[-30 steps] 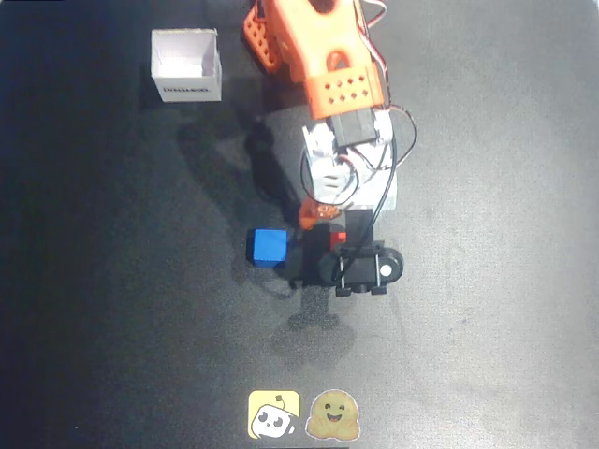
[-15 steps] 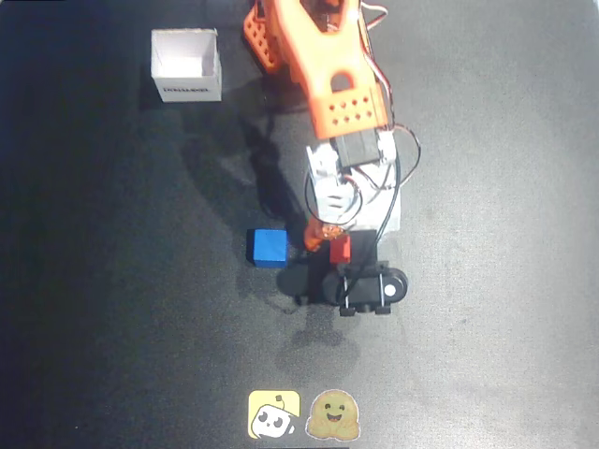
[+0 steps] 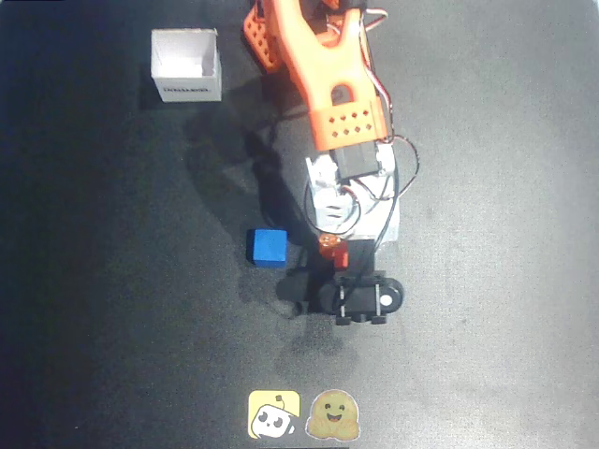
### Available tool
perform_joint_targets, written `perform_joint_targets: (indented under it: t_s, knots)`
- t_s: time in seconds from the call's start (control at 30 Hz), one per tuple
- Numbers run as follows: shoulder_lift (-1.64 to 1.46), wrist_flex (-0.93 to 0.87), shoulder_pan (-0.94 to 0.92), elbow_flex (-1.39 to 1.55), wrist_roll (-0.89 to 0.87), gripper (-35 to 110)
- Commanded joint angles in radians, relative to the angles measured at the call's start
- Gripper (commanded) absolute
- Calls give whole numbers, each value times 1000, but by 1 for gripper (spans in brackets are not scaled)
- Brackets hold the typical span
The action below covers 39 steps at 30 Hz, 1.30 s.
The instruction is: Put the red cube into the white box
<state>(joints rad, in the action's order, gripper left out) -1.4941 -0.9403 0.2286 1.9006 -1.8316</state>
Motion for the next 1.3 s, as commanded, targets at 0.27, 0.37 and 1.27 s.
perform_joint_targets:
  t_s: [0.27,0.37,1.27]
  knots:
    - [-278,-644,-170,-337,-158,0]
    - [-334,-769,-279,-390,-207,0]
    - [-489,-862,-1608,-114,285,0]
